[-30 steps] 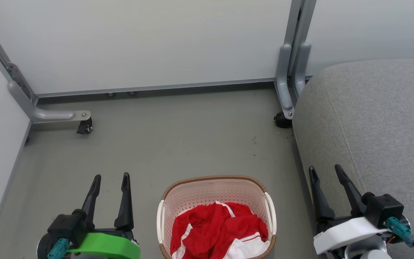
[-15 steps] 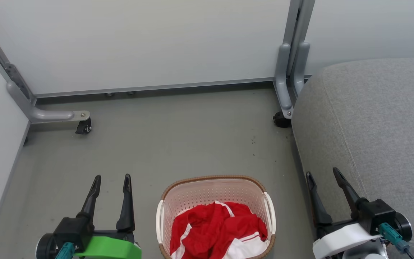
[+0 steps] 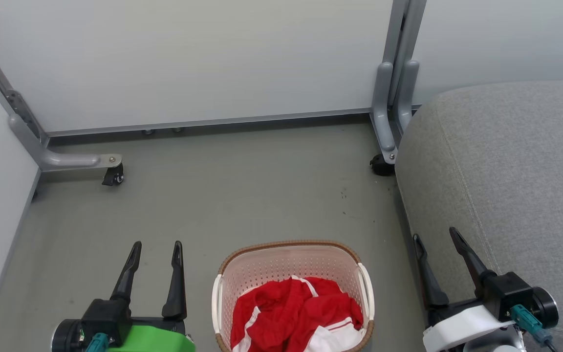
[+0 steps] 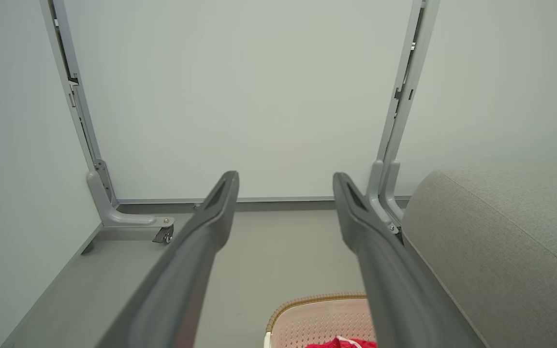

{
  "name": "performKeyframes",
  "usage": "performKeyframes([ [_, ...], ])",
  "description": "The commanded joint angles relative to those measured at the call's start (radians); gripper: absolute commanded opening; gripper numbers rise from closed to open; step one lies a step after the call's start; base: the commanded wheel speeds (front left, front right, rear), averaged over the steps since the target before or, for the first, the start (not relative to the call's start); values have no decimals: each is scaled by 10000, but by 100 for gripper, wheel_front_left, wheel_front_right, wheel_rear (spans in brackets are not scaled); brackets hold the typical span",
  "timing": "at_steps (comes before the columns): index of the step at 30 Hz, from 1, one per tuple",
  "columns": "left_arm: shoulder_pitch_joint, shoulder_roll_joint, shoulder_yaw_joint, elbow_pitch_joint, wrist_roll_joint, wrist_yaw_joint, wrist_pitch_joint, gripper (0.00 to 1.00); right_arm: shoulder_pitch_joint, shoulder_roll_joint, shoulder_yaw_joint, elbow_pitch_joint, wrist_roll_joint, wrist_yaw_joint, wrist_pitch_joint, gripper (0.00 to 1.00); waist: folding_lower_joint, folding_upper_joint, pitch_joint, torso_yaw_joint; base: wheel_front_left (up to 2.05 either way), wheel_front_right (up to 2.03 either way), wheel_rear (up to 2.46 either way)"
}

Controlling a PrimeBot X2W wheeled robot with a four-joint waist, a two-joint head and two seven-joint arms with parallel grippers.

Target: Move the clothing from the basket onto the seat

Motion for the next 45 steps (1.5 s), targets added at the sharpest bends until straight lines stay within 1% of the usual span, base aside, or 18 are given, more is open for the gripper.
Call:
performKeyframes([
  [1, 116, 28, 24, 33, -7, 35, -3, 100, 110, -46, -2, -5, 38, 1, -45, 100, 0, 0, -11, 3, 0, 0, 0],
  [16, 176, 27, 31, 95, -30, 29, -3, 100, 115, -46, 22, 10, 88, 1, -40, 100, 0, 0, 7, -28, 0, 0, 0],
  [22, 175, 27, 24, 190, -51, -54, -3, 100, 96, -46, -1, -1, 126, 1, -40, 100, 0, 0, 55, -49, 0, 0, 0],
  [33, 200, 27, -60, 294, -71, -76, -3, 100, 107, -46, -73, -39, 112, 1, -40, 100, 0, 0, 150, -46, 0, 0, 0],
  [40, 122, 27, -117, 339, 3, -89, -3, 100, 5, -46, -116, -110, 102, 1, -40, 100, 0, 0, 350, -86, 0, 0, 0],
  [45, -44, 27, -163, 424, 15, -148, -3, 100, -130, -46, -184, -220, 81, 1, -40, 100, 0, 0, 694, -84, 0, 0, 0],
])
